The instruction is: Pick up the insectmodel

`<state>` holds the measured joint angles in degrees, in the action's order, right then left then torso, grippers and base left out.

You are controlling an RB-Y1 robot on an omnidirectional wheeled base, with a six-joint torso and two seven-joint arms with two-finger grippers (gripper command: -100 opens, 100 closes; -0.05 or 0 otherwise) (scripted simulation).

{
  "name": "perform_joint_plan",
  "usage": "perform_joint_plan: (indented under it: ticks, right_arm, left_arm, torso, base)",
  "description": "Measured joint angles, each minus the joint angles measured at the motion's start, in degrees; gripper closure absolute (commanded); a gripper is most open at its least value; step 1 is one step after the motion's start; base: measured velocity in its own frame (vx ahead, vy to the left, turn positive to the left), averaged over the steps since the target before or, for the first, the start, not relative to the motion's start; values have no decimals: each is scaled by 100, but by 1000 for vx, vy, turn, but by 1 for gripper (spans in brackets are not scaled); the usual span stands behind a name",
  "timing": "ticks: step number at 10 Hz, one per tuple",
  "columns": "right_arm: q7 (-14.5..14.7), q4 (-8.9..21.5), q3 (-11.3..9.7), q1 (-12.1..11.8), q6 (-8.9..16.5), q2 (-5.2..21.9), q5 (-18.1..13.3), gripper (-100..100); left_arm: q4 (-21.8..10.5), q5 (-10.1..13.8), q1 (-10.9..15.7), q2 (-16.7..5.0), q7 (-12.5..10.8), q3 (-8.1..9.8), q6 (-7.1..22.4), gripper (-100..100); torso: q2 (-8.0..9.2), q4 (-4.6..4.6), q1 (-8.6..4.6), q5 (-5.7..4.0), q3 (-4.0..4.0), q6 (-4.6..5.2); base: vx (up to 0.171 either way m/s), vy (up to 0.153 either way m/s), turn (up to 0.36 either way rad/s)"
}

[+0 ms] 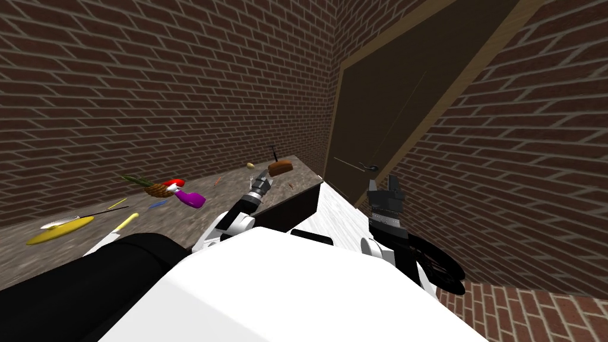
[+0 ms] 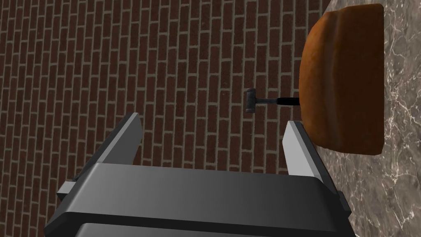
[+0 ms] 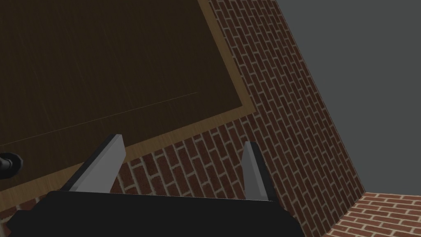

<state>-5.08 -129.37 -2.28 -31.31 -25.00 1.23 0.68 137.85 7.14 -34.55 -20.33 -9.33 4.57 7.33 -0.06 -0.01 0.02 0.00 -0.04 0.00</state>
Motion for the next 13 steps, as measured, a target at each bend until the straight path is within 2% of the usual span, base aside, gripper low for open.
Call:
perform_joint_plan:
  ticks: [13]
  right_arm:
    - [0, 0, 0, -1, 0, 0, 0, 0]
  left_arm:
    - [6, 779, -158, -828, 65, 281, 1832, -100]
  torso:
    - [-2, -1, -4, 0, -1, -3]
  base:
    - [17, 1, -101]
